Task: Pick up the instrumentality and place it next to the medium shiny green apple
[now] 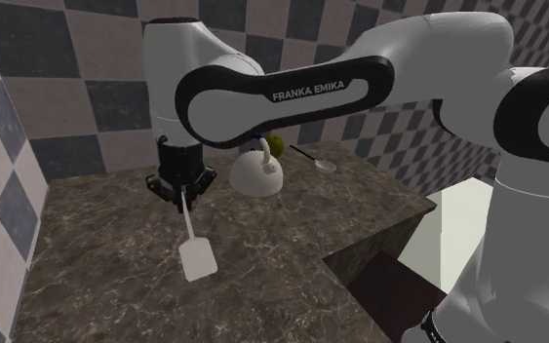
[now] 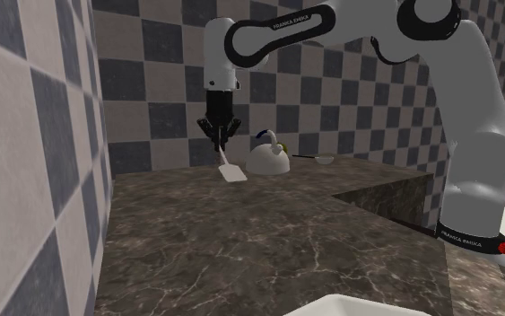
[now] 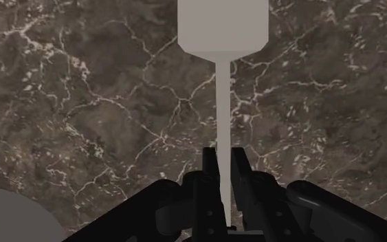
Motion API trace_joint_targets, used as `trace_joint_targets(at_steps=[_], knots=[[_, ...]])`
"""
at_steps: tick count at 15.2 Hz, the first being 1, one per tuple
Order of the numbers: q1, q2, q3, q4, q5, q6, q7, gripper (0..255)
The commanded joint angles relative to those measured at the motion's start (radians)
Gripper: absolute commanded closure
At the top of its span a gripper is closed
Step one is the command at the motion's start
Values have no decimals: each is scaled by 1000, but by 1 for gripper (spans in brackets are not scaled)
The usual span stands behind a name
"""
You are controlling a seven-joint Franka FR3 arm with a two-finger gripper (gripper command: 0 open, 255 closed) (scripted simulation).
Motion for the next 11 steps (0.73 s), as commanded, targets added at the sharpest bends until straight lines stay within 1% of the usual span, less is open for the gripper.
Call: trace_joint_targets(at_steps=[1, 7, 11], knots=[[1, -2, 1, 23, 3, -25, -4, 255], [8, -6, 5, 97, 8, -102, -12, 255], [-84, -109, -12, -29, 69, -55, -113, 255]])
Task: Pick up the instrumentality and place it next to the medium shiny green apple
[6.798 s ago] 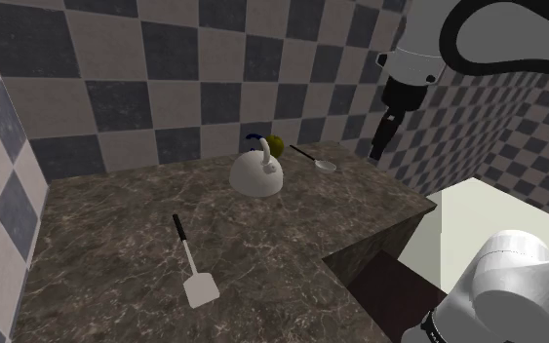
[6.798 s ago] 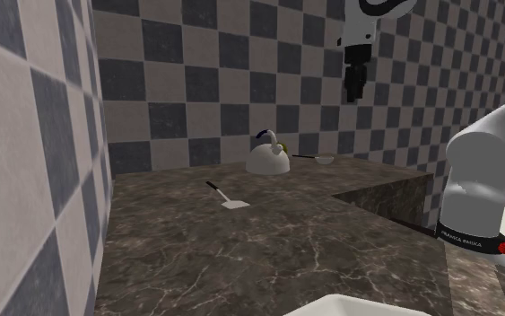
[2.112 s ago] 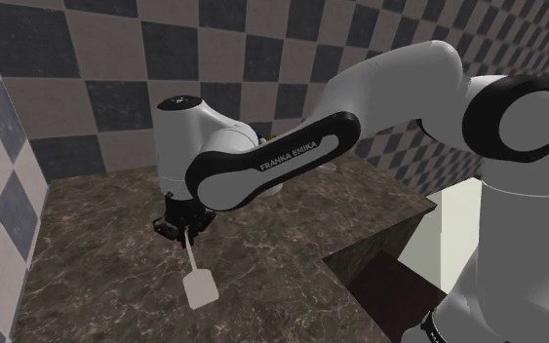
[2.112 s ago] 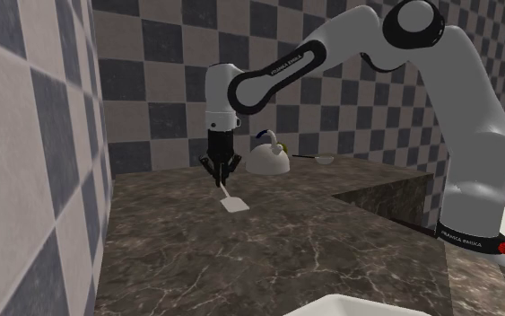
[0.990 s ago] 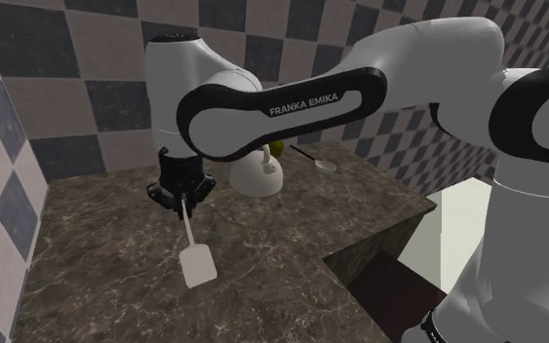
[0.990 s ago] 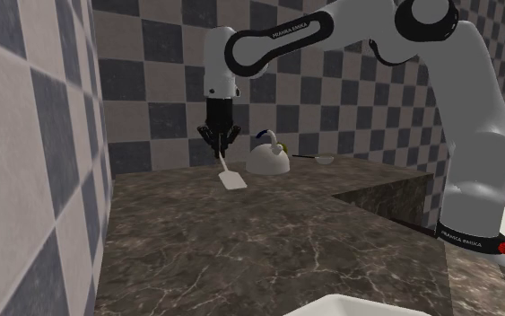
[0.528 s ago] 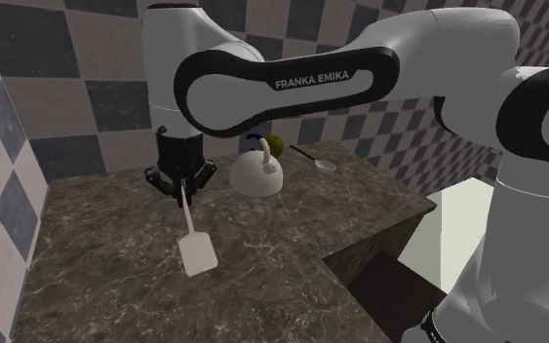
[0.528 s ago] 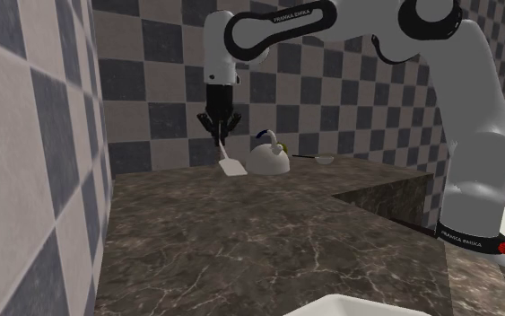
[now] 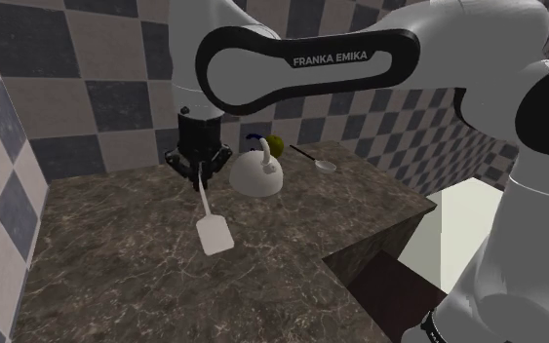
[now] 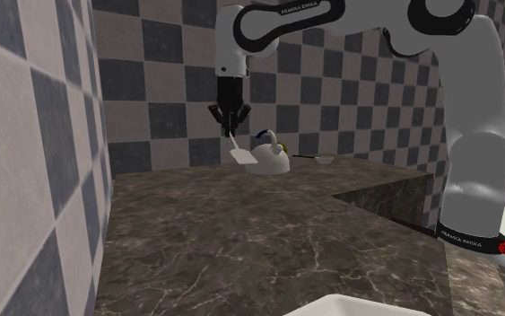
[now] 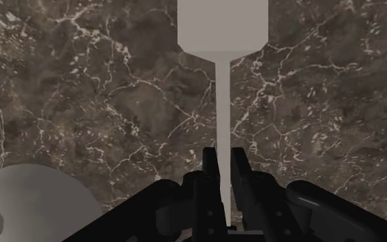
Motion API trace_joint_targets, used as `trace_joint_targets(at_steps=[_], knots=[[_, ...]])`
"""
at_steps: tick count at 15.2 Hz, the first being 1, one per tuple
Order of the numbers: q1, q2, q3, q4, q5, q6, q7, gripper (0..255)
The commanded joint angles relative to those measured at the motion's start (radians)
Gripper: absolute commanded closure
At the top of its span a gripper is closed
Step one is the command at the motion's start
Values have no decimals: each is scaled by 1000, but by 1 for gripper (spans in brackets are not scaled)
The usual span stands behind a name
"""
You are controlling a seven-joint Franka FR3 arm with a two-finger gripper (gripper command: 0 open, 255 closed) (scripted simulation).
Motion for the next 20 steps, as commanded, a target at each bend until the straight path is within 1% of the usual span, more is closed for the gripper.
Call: trace_joint_targets(at_steps=[1, 5, 10, 15, 20], knots=[[-40, -44, -12, -50, 27, 17, -53, 255], [-112, -126, -45, -143, 79, 47, -162, 255], [-185, -202, -98, -228, 126, 72, -298, 255], [-249, -250, -158, -282, 155, 87, -429, 255], [-307, -270, -222, -306, 169, 94, -555, 255]])
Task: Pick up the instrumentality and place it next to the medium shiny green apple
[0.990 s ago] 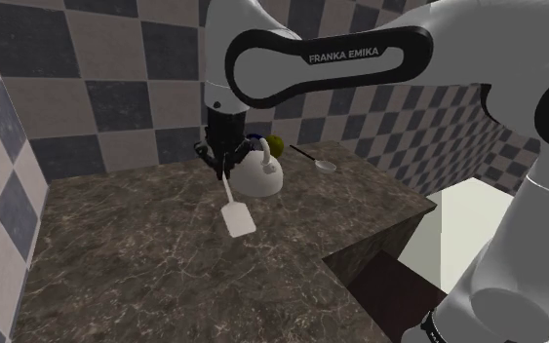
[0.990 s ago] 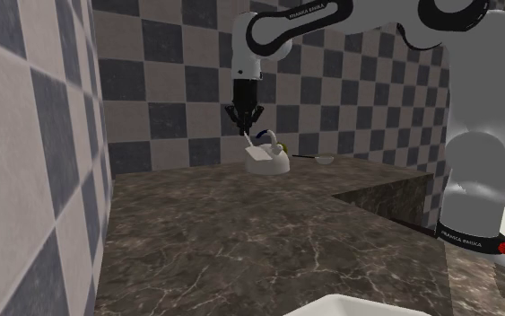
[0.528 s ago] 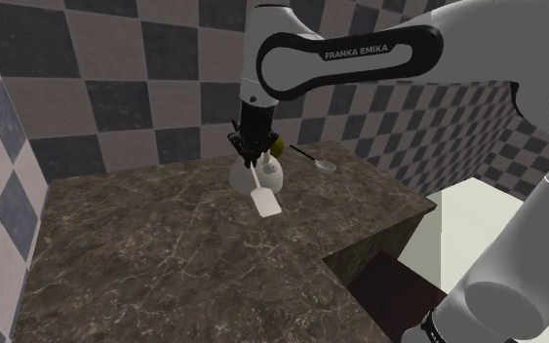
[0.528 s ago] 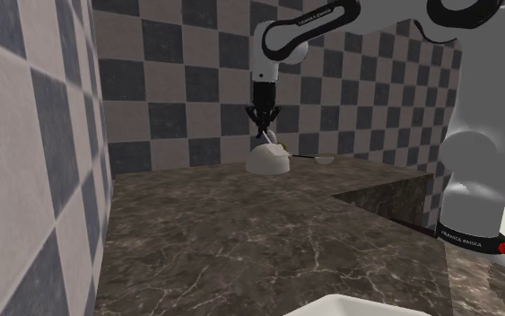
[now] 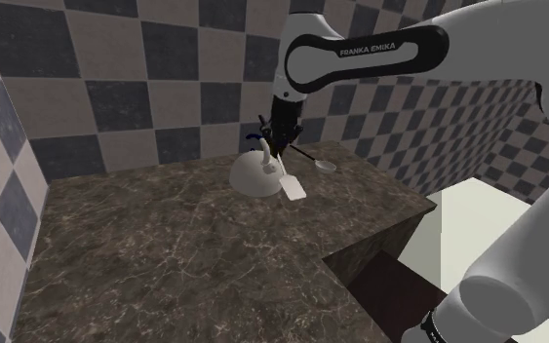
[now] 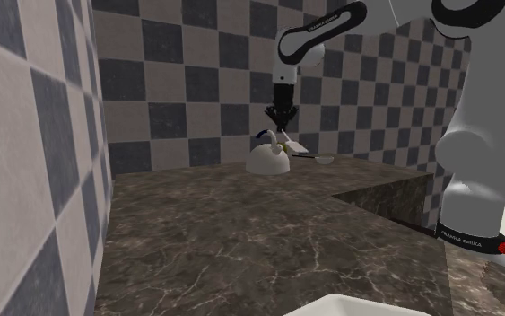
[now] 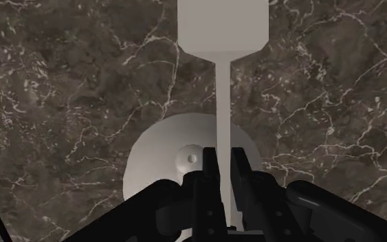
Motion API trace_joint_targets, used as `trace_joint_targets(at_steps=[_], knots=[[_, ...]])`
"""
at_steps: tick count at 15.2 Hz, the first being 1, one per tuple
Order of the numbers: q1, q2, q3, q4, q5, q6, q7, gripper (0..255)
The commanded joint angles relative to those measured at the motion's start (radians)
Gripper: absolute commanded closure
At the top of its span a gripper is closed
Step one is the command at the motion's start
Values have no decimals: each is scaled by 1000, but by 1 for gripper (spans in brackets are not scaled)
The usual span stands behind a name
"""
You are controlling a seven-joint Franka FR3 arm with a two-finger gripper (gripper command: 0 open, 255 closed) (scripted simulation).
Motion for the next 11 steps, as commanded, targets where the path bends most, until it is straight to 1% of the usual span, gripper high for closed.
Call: trace_joint_targets(at_steps=[1, 6, 11], knots=[[-26, -2, -29, -3, 3, 2, -57, 255], [-82, 9, -90, 8, 6, 3, -175, 255], [-137, 44, -147, 48, 4, -3, -287, 255]])
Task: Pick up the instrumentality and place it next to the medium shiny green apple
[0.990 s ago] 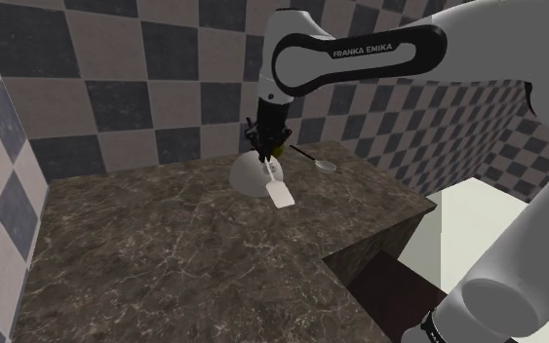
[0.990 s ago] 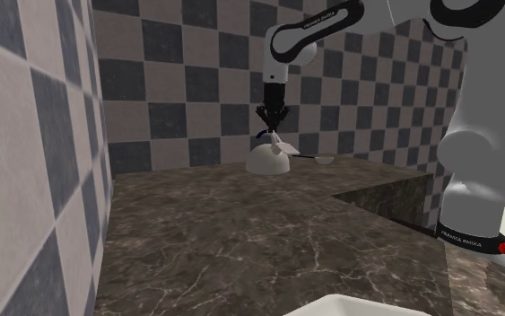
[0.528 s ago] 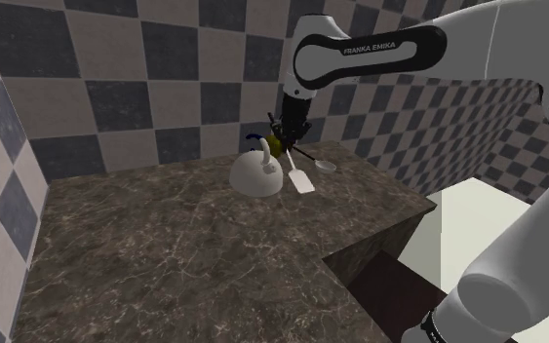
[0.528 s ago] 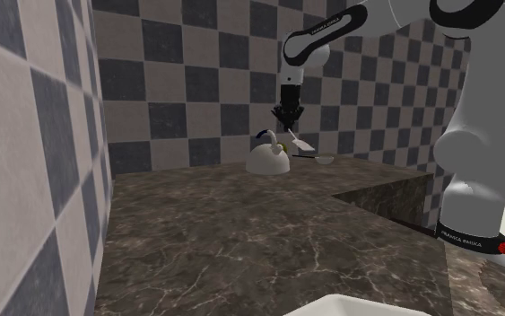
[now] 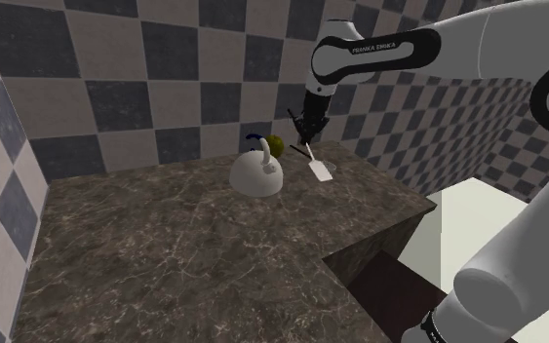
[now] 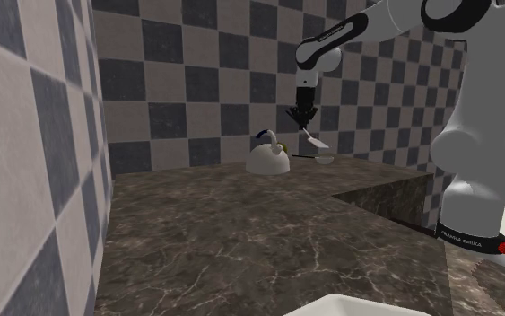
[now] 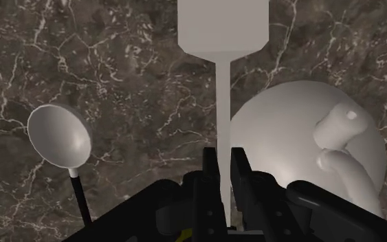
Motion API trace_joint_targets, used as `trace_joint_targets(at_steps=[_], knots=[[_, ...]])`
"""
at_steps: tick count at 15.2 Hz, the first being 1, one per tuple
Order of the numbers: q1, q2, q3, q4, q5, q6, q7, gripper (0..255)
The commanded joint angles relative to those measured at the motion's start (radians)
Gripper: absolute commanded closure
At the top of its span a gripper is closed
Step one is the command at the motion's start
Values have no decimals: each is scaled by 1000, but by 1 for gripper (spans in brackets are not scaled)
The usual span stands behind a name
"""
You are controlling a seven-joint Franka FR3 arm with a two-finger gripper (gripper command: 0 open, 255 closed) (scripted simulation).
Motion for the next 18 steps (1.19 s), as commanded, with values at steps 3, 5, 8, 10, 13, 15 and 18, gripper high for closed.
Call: trace_joint_targets(at_steps=[3, 5, 8, 10, 13, 15, 18], knots=[[-46, 47, -45, 56, -3, -9, -92, 255], [-67, 73, -65, 88, -3, -15, -134, 255], [-100, 119, -94, 146, -3, -29, -196, 255], [-100, 121, -94, 122, -4, -2, -196, 255], [-100, 126, -94, 88, -4, 37, -195, 255], [-100, 130, -94, 66, -5, 63, -195, 255], [-100, 138, -94, 36, -6, 101, -194, 255]])
